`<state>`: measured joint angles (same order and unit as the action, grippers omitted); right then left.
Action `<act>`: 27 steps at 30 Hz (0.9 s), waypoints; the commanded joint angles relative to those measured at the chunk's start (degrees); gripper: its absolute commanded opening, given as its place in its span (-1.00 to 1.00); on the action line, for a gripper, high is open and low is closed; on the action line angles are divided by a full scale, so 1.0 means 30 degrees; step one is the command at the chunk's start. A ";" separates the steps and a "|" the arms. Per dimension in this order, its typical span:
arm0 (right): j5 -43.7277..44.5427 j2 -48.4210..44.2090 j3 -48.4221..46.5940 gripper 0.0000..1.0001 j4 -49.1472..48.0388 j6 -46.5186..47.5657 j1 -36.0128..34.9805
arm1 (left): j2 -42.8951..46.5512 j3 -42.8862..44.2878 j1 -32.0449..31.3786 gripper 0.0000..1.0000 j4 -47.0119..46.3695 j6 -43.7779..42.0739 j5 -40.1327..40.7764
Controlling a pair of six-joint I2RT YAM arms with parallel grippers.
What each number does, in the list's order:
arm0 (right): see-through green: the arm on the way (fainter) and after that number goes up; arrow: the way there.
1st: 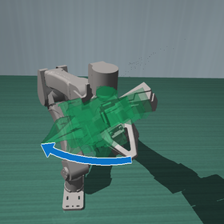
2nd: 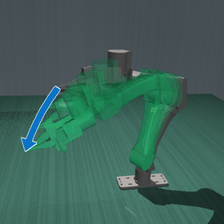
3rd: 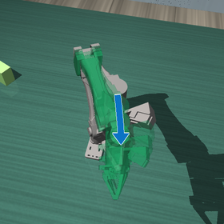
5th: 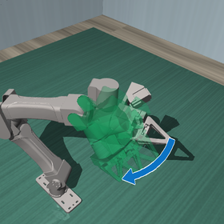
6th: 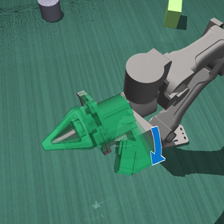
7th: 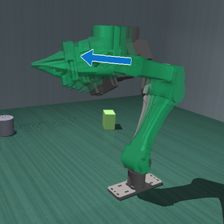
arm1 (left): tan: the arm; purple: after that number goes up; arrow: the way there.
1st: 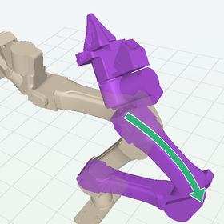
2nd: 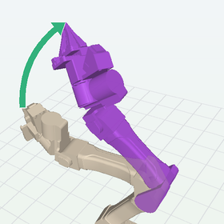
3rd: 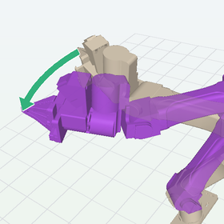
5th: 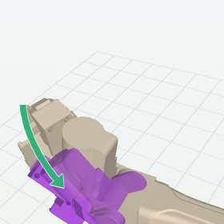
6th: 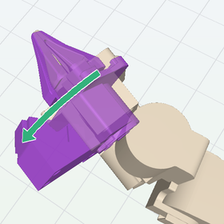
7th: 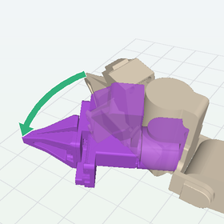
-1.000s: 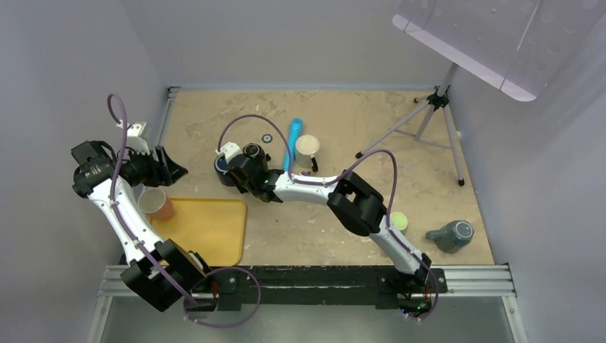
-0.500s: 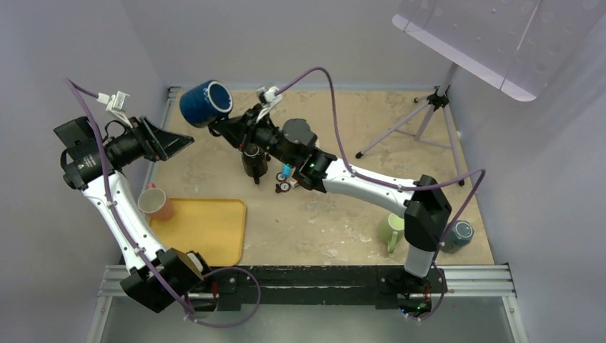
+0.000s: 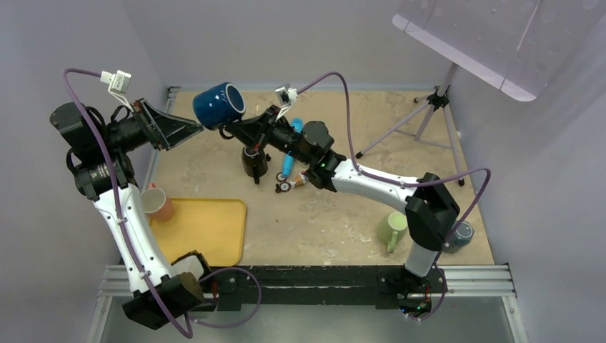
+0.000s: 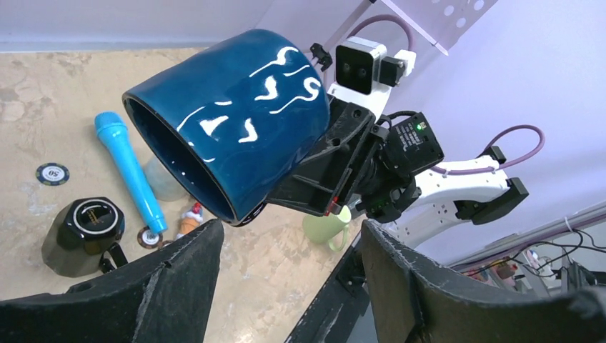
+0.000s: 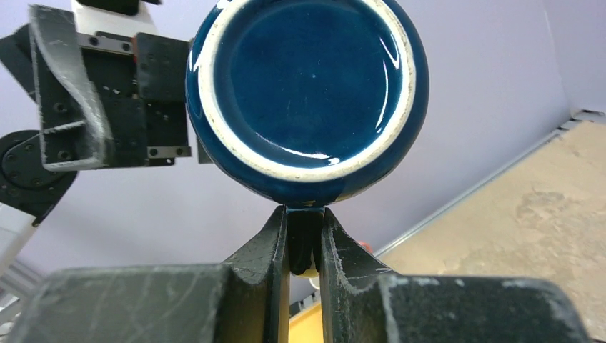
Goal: Turn the mug right side up
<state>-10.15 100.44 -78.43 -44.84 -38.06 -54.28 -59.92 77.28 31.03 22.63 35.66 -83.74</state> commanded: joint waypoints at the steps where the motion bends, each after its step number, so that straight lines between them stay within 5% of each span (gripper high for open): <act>1: -0.1476 -0.1826 -0.0256 -1.00 -0.3156 -0.1007 0.0399 | 0.0015 -0.0018 -0.0854 0.49 -0.2854 0.2228 0.1456; 6: -0.2933 -0.1390 -0.0463 -1.00 -0.3541 -0.2057 0.0377 | -0.0041 -0.0823 -0.1951 0.47 -0.5760 0.4563 0.2446; 12: -0.3721 -0.0601 -0.0825 -1.00 -0.4035 -0.3146 0.0377 | 0.0182 -0.0724 -0.2049 0.36 -0.5498 0.4663 0.2631; 16: -0.4756 0.0705 -0.1527 -1.00 -0.4117 -0.4448 0.0370 | 0.0694 -0.1119 -0.2121 -0.16 -0.7940 0.6244 0.2896; 19: -0.5328 0.1369 -0.1802 -1.00 -0.3668 -0.4683 0.0369 | 0.0823 -0.1327 -0.2204 -0.91 -0.7314 0.5895 0.2915; 20: -0.5615 0.1454 -0.1808 -0.91 -0.3424 -0.4571 0.0391 | 0.0738 -0.1263 -0.2206 -1.00 -0.6190 0.5065 0.2799; 21: -0.5834 0.1431 -0.1816 -0.60 -0.2800 -0.4220 0.0420 | 0.0588 -0.1017 -0.2213 -1.00 -0.4438 0.3588 0.2667; 24: -0.5273 0.0471 -0.1012 0.71 0.0224 -0.1710 0.0485 | -0.0203 0.1930 -0.2217 -1.00 0.7519 -0.7244 0.5825; 27: -0.3374 -0.0978 0.0392 0.93 0.3764 0.1101 0.0486 | -0.0162 0.2782 -0.2256 -1.00 1.2766 -1.4806 1.1786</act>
<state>-24.18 104.84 -80.09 -44.64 -45.82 -52.99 -60.66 80.58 23.86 33.39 26.70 -70.04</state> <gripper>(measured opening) 0.930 0.063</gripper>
